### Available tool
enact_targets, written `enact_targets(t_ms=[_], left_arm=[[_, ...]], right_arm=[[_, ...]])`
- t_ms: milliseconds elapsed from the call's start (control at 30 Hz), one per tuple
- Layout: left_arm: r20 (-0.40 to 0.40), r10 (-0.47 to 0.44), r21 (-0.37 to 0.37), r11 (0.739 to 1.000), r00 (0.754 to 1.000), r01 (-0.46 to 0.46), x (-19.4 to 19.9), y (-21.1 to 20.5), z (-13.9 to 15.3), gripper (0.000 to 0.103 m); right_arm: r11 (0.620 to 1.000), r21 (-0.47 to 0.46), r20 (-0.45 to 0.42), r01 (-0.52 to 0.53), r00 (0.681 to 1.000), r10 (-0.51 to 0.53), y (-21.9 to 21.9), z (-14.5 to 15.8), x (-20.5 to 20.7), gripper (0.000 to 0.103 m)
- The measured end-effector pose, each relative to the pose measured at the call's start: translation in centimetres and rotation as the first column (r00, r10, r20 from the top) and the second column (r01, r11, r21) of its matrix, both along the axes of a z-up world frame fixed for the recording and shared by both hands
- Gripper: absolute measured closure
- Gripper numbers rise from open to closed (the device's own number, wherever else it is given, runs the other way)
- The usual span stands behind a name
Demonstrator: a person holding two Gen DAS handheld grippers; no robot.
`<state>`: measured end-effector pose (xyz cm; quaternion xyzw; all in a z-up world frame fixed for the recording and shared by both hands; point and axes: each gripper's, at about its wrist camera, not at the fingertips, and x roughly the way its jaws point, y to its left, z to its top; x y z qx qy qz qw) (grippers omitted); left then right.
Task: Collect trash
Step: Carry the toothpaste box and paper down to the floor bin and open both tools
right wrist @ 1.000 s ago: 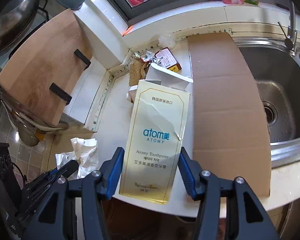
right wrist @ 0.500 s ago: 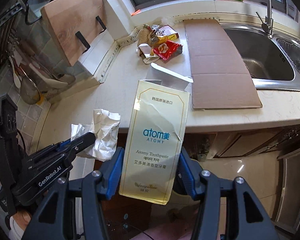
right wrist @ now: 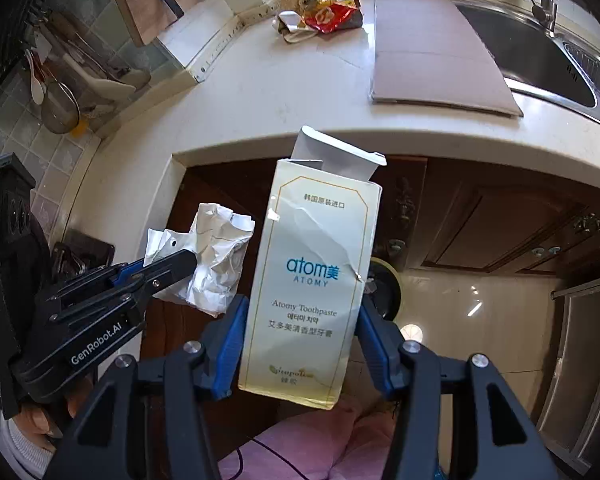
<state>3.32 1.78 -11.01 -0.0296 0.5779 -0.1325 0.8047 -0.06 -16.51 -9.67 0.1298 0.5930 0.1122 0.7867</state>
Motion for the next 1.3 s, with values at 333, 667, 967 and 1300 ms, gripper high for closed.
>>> enact_targets(t_ms=[333,667,967,1300], left_arm=[[-0.172,0.047,0.023,0.999,0.984,-0.043,-1.7,-2.0,-13.8,0.091],[-0.224,0.039,0.065,0.998,0.974,-0.025,0.8,-3.8,-27.6,0.090],[-0.248,0.017,0.079,0.997,0.969,0.003,2.8,-3.3,-32.3,0.073],[-0.224,0.010,0.088,0.996,0.975,0.009,3.8,-2.8,-31.1,0.038]], right_arm=[[0.999,0.018,-0.247,0.035,0.969,-0.029,-3.4,-14.9,-2.3,0.049],[0.999,-0.004,-0.309,0.035,0.950,-0.035,-3.1,-29.3,-0.1,0.049],[0.998,-0.056,-0.311,-0.013,0.950,-0.005,-1.4,-35.6,3.1,0.047],[0.999,-0.047,-0.275,-0.016,0.961,0.003,0.1,-34.1,4.1,0.047]])
